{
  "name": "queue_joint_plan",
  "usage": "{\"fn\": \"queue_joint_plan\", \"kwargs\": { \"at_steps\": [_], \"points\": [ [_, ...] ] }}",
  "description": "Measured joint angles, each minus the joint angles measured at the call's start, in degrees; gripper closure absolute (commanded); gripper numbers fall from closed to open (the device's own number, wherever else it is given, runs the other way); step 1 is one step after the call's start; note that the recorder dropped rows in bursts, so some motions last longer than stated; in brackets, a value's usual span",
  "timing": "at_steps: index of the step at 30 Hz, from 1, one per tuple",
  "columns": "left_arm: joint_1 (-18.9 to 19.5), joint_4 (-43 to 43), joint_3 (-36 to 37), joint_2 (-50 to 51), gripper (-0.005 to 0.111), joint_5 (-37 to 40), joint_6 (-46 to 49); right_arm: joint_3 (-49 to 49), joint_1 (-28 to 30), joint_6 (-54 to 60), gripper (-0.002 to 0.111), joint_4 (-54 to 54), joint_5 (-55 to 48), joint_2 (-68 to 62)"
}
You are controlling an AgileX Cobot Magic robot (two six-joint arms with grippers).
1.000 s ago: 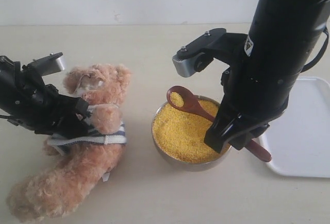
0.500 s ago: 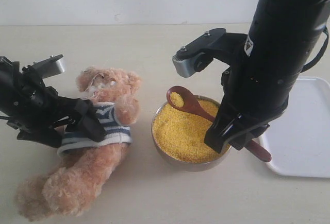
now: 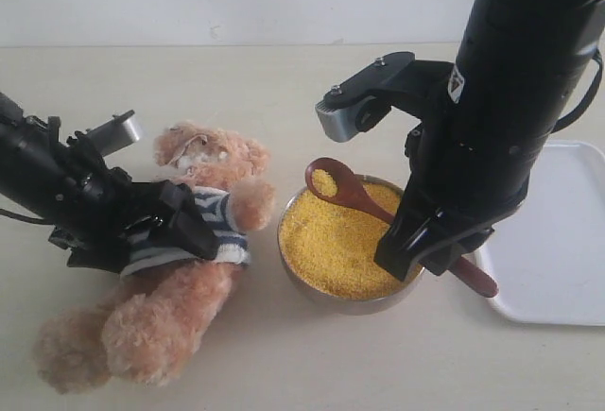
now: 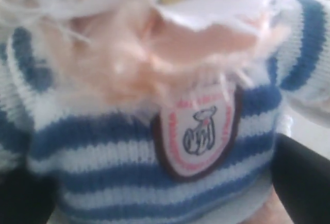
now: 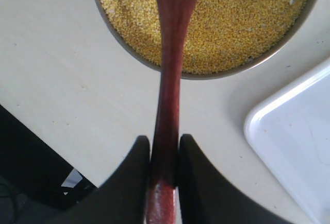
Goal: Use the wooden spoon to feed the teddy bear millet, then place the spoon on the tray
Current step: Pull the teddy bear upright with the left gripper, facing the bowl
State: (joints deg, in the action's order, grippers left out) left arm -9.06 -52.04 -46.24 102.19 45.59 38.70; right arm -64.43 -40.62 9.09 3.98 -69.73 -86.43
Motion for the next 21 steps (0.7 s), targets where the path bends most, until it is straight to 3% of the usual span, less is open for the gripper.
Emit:
{"fn": "queue_joint_plan", "kwargs": {
  "at_steps": [2,3,8,9,21],
  "points": [
    [0.00,-1.37,0.00,1.69,0.033,-0.80,0.64,0.00,0.00,0.11,0.109,0.00,0.00,0.00],
    [0.00,-1.67,0.00,2.09,0.047,-0.99,0.77,0.00,0.00,0.11,0.109,0.00,0.00,0.00],
    [0.00,-3.88,-0.19,4.90,0.086,-1.92,1.00,0.00,0.00,0.11,0.109,0.00,0.00,0.00],
    [0.00,-4.30,-0.19,5.17,0.099,-1.92,1.00,0.00,0.00,0.11,0.109,0.12,0.00,0.00],
    [0.00,-1.51,-0.22,3.27,0.103,-0.92,-0.84,0.00,0.00,0.11,0.109,0.59,0.00,0.00]
  ]
}}
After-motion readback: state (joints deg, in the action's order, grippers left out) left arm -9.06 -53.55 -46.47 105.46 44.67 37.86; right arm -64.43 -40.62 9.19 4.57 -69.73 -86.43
